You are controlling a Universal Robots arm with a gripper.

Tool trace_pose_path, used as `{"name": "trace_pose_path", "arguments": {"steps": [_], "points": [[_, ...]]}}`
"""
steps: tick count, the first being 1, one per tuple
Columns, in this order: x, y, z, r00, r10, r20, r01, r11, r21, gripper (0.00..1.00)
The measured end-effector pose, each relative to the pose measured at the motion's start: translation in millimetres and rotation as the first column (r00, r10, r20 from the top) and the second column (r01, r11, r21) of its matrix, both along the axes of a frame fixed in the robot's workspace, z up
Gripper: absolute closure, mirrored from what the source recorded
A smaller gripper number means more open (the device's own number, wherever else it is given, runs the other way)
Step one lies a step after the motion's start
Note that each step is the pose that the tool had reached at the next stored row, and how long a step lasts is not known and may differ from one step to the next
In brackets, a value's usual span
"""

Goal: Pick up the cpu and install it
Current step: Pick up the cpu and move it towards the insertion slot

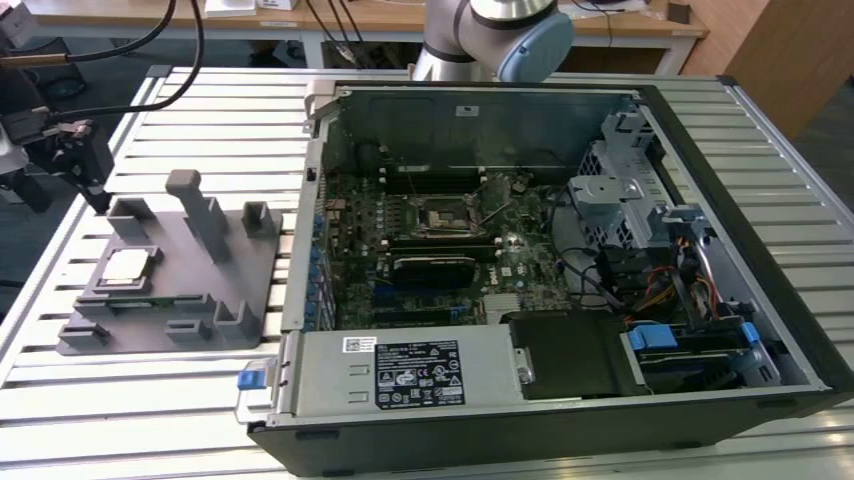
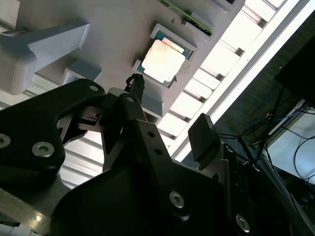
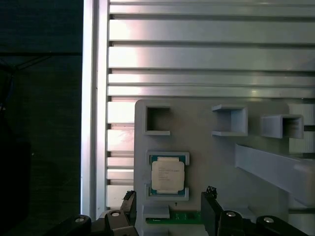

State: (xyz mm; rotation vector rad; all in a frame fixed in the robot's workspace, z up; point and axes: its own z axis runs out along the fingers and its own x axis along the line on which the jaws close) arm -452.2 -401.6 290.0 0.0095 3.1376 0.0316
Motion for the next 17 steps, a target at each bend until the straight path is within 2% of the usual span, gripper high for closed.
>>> {"name": "trace_pose_path", "arguments": {"steps": [17], "points": [[0.0,0.0,-8.3,1.0000,0.000,0.0000,0.000,1.0000,0.0000,0.37]]}}
